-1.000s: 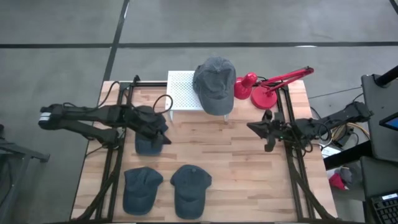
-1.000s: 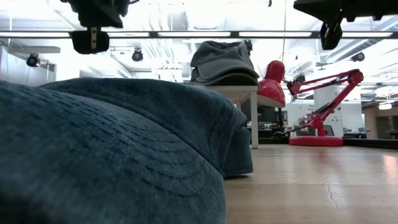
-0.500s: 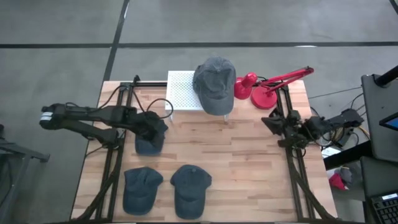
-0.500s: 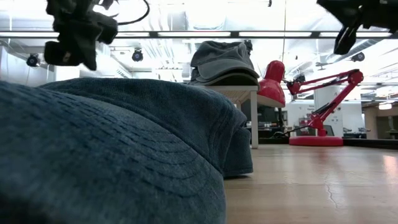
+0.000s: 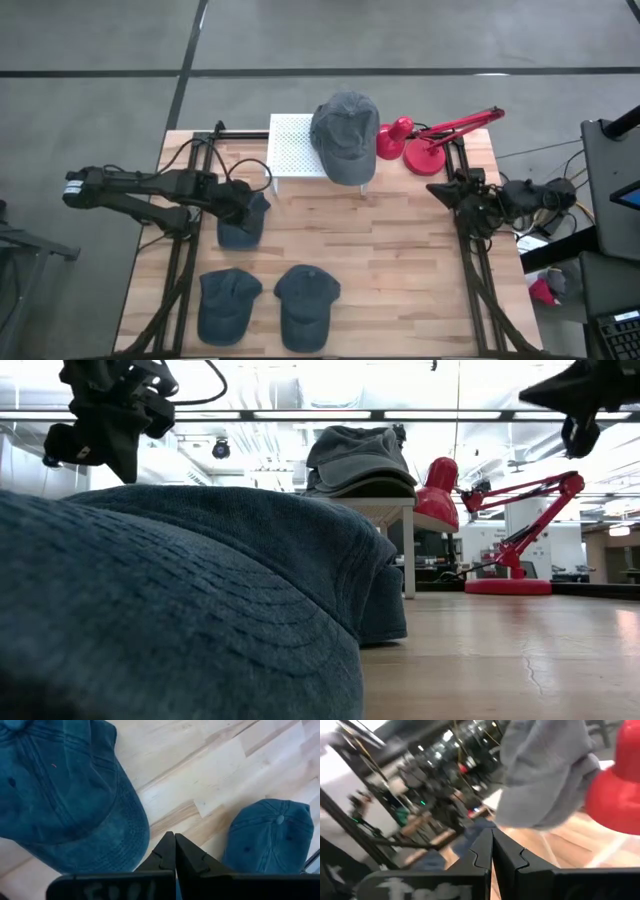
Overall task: Pick & Place hat
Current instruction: Put the top blue cap on the shelf
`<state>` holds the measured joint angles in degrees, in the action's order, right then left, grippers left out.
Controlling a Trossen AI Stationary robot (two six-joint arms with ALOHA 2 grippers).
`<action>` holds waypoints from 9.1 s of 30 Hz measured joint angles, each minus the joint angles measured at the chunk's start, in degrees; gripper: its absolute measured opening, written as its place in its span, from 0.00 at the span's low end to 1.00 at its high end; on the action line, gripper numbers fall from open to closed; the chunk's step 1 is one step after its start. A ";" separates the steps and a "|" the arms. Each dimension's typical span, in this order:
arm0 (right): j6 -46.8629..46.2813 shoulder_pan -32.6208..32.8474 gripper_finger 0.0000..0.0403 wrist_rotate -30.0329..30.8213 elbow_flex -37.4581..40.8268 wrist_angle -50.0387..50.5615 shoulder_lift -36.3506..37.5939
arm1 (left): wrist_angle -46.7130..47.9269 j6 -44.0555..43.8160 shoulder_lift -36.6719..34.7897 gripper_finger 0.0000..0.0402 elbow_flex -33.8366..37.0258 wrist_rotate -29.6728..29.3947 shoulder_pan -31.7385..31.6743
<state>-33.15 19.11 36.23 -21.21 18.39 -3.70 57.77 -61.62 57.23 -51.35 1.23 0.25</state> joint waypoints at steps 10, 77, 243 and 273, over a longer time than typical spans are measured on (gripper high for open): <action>1.70 -0.04 0.02 0.86 -1.14 1.19 -5.83 | 0.25 -0.51 -0.02 0.00 0.02 -0.84 0.00; 0.55 -5.42 0.02 -6.25 8.95 -3.69 3.60 | 3.55 -10.84 0.00 0.00 11.21 -10.72 -0.17; -2.90 -5.39 0.02 -6.73 8.33 -3.79 3.58 | 9.74 0.71 44.64 0.03 -49.68 -39.07 -23.34; -1.17 -5.39 0.02 -6.73 7.56 -3.85 3.58 | 8.20 4.50 45.59 0.15 -49.66 -35.78 -22.77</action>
<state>-34.33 13.72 29.50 -13.65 14.55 -0.12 65.97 -57.12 102.83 -101.01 -34.56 -22.52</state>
